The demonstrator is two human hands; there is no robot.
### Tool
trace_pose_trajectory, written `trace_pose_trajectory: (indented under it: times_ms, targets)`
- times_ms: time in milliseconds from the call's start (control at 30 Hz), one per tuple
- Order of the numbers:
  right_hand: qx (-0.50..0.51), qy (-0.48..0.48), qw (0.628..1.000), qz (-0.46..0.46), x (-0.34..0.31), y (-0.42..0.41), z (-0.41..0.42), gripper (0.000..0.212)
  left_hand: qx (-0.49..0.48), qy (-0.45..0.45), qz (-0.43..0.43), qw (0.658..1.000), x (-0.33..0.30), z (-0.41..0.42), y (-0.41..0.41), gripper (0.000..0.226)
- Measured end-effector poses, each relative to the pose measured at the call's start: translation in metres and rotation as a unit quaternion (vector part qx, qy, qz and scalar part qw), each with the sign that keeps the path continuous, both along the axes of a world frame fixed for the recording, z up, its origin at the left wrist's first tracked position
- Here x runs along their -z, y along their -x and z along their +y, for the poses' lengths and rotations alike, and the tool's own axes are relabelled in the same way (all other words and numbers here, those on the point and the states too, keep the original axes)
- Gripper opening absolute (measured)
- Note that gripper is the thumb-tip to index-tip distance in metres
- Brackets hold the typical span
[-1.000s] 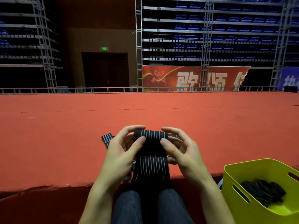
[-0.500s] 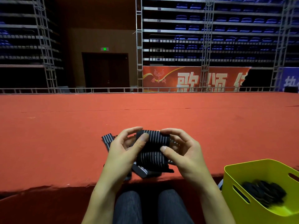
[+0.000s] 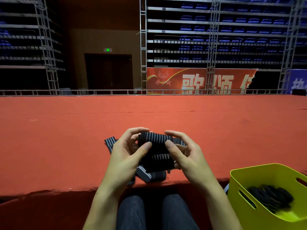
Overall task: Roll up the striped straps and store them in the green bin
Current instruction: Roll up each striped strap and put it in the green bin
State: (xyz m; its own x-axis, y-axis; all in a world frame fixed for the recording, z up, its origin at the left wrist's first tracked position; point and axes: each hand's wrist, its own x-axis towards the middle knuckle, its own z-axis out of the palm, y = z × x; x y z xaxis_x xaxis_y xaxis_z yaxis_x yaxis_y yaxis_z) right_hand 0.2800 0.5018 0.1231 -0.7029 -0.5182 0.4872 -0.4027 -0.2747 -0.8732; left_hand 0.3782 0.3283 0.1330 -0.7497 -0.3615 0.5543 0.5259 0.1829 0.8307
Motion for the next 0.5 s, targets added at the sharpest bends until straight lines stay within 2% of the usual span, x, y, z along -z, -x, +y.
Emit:
trace_pose_trajectory:
  times_ms: [167, 367, 500]
  targets:
    - [-0.015, 0.045, 0.999, -0.001, -0.0028, -0.0023, 0.0014, 0.032, 0.036, -0.008, -0.010, 0.999, 0.0015, -0.0032, 0.0005, 0.031]
    - [-0.021, 0.045, 0.998, 0.028, 0.0005, -0.0005, 0.0033, 0.034, 0.002, -0.033, -0.019, 0.999, -0.0014, -0.0005, 0.0001, 0.033]
    - [-0.009, 0.033, 0.998, 0.052, 0.0024, 0.0028, 0.0034, 0.037, -0.005, -0.044, -0.039, 0.998, -0.0011, -0.0006, 0.0030, 0.042]
